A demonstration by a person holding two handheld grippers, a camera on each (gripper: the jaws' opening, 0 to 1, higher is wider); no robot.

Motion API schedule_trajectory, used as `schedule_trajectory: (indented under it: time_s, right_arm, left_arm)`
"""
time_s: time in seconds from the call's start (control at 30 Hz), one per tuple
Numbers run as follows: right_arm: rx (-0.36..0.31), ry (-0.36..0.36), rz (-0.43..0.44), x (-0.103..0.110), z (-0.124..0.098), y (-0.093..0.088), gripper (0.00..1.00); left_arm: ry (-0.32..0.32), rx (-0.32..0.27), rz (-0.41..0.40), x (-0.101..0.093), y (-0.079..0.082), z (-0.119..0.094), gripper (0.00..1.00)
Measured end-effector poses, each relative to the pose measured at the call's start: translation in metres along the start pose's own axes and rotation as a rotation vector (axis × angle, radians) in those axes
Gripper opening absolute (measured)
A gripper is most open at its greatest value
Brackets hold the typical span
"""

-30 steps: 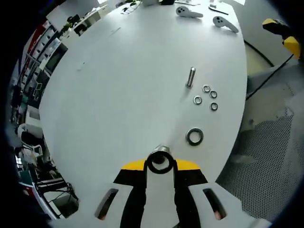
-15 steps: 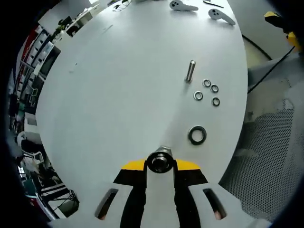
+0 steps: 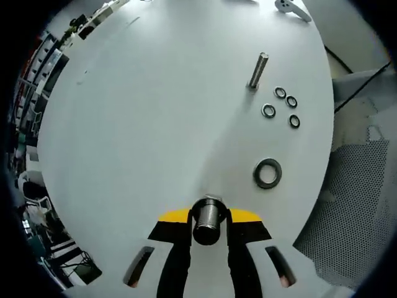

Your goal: Place the washer onto the threaded stud by aligning its center hole with the stud, sliding it down to the base, and recovering from edge contact or off-axis alignment until the washer reaches the visible bottom stop.

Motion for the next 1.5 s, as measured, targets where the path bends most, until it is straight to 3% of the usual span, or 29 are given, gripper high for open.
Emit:
schedule_trajectory:
  time_s: [0.43,0.57,0.7,0.9,1.13,1.3,1.5]
  right_arm:
    - [-0.001,-0.004,-0.001,0.0,0.0,0.0,0.31]
    - [0.001,-0.002,-0.001,0.0,0.0,0.0,0.31]
    - [0.001,0.002,-0.001,0.0,0.0,0.0,0.31]
    - [-0.004,0.01,0.001,0.002,0.0,0.001,0.31]
    - [-0.007,0.022,-0.002,0.003,0.0,0.001,0.31]
    - [-0.009,0.021,-0.001,0.002,0.0,0.001,0.31]
    - [-0.015,0.023,0.001,0.002,0.0,0.002,0.3]
  left_arm:
    - [-0.02,-0.018,-0.005,0.002,-0.001,0.003,0.21]
    - [-0.003,-0.03,0.005,0.002,-0.001,0.001,0.29]
    - [0.008,-0.056,-0.018,0.001,-0.001,-0.006,0.31]
    - [0.016,-0.084,-0.087,-0.003,-0.014,-0.014,0.32]
    - [-0.025,-0.1,-0.25,-0.025,-0.043,-0.01,0.32]
    - [-0.032,-0.092,-0.171,-0.05,-0.046,-0.01,0.31]
    - [-0.057,-0.124,-0.138,-0.066,-0.026,-0.007,0.3]
Point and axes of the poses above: the point that each gripper's makers call its tool centre point, and the gripper's own axes: z roughly forward along the fingers, x roughly to its left, y roughly out of its top, the point moved 7 cm from there along -z, roughly backward along the fingers
